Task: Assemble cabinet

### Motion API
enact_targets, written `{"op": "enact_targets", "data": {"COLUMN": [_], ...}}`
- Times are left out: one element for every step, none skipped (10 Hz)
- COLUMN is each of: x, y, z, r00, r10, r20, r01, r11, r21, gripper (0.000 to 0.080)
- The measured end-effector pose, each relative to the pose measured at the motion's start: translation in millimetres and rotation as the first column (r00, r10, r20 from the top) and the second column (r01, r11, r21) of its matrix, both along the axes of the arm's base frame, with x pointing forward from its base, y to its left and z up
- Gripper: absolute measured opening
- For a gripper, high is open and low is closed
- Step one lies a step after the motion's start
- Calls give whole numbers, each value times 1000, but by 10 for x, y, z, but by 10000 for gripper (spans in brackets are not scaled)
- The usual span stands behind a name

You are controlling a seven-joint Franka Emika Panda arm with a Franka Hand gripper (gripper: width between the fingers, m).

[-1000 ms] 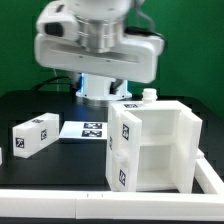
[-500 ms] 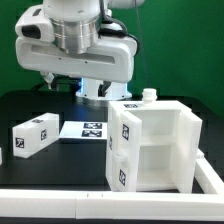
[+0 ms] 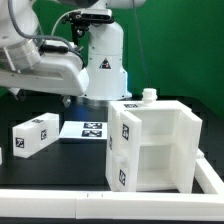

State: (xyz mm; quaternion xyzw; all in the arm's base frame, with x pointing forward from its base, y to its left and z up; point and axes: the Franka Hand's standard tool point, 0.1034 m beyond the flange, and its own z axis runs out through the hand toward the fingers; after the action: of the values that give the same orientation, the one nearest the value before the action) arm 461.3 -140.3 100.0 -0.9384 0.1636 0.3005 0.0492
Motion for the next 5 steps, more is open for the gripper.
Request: {"op": "enact_targets", "data": {"x": [13,9,4,-10,-50], "y": [36,39,32,3,-115], "z": [18,17,11,-7,-73], "r00": [1000,1000,1000,1000,1000], "r10": [6,6,5,5,-11], "r20": [7,6,5,1,-27], "r01": [-6,-6,-5,-5,11], "r11": [1000,1000,1000,1000,1000], "r21": [0,0,0,4,6], "gripper": [796,796,796,796,796]}}
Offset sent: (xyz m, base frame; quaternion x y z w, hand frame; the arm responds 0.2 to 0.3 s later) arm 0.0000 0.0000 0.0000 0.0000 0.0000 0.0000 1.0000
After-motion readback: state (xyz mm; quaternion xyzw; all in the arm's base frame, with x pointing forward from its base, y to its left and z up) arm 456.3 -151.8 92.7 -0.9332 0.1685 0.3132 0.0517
